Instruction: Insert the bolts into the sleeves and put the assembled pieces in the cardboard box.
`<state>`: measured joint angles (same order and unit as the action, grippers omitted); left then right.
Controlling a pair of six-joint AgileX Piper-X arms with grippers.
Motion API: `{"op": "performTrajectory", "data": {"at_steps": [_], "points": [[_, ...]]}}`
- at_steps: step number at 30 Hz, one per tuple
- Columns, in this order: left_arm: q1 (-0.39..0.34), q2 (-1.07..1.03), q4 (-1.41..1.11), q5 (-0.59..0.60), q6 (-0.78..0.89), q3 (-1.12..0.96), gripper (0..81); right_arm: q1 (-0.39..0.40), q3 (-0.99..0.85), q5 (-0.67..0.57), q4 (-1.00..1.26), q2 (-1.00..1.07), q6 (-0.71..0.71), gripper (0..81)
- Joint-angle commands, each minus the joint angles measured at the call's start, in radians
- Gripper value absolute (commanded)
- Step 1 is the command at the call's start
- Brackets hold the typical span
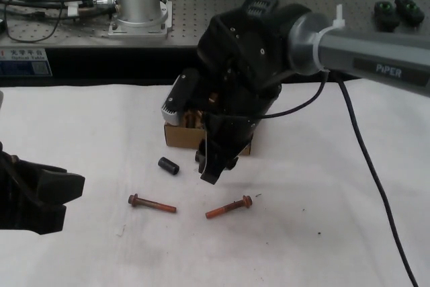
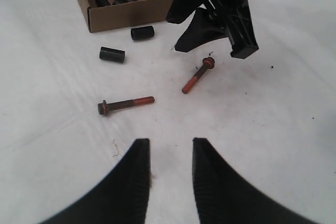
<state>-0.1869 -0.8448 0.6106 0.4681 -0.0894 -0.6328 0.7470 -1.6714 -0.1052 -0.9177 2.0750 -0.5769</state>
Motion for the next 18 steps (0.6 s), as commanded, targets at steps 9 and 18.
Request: {"op": "performTrajectory", "data": {"at_steps": [9, 18], "points": [[0.001, 0.008, -0.004, -0.015, 0.009, -0.004, 21.2, -0.011, -0.007, 0.052, -0.218, -0.041, -0.012, 35.6], [0.001, 0.008, -0.004, -0.015, 0.001, -0.004, 21.2, -0.011, -0.007, 0.006, -0.271, -0.057, -0.104, 35.6]]}}
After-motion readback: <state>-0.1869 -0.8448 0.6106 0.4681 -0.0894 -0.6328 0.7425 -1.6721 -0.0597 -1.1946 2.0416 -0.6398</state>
